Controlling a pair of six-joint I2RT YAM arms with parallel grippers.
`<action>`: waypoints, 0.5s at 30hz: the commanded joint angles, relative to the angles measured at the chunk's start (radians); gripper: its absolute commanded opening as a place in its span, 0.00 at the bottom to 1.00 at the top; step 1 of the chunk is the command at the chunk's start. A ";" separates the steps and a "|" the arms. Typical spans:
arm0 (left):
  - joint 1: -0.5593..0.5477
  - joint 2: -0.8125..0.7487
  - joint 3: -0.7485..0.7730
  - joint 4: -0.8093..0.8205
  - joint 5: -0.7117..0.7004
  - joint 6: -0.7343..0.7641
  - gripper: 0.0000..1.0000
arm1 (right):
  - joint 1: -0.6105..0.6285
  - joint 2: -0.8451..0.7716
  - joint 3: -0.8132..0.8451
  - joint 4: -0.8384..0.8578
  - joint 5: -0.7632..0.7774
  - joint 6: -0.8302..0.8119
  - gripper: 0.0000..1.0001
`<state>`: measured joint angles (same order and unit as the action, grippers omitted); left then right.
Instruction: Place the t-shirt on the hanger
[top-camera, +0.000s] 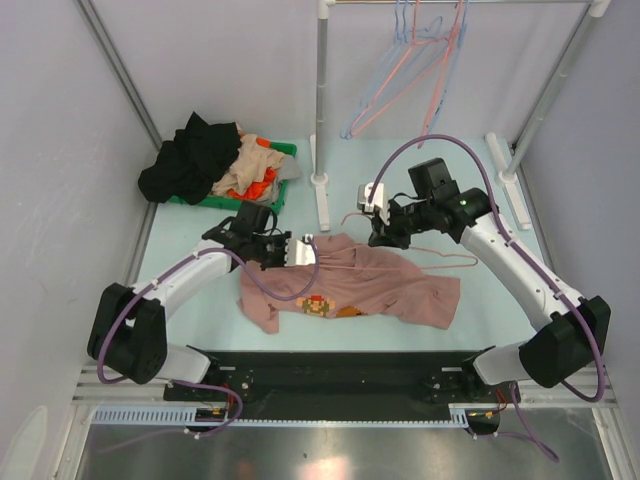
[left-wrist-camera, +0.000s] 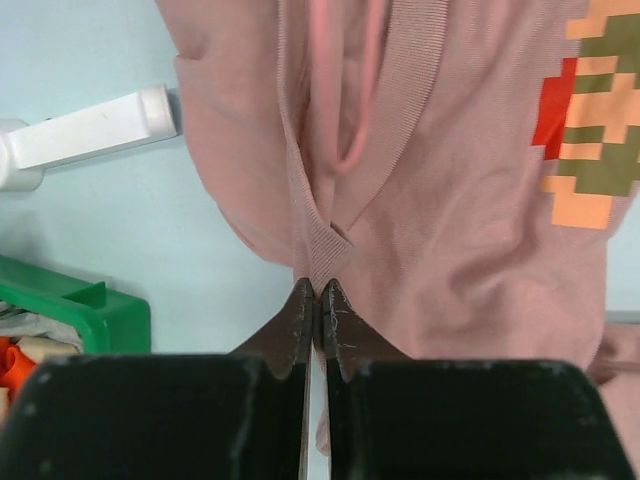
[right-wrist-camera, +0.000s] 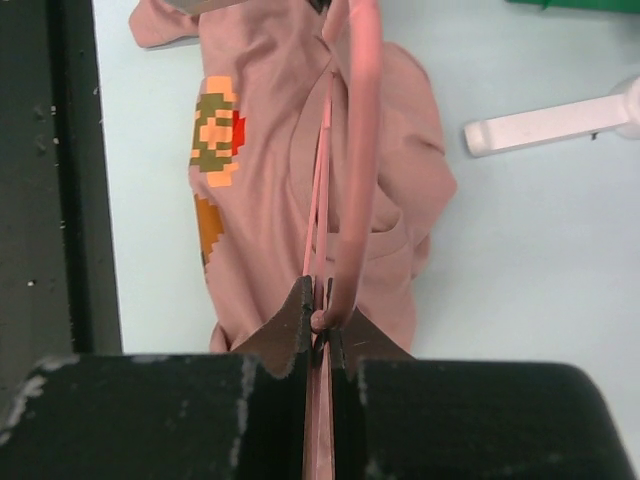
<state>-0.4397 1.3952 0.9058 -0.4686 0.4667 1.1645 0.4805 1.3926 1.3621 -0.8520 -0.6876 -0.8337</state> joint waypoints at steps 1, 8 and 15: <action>0.009 -0.005 0.044 -0.056 0.050 0.034 0.04 | 0.003 -0.006 0.032 0.065 0.025 -0.045 0.00; 0.015 0.001 0.076 -0.088 0.058 0.029 0.04 | 0.009 0.029 0.031 0.114 0.039 -0.076 0.00; 0.032 0.013 0.116 -0.102 0.076 -0.014 0.04 | 0.027 0.065 0.032 0.113 0.007 -0.094 0.00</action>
<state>-0.4210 1.3979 0.9730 -0.5503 0.4870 1.1591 0.4919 1.4448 1.3621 -0.7864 -0.6559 -0.8944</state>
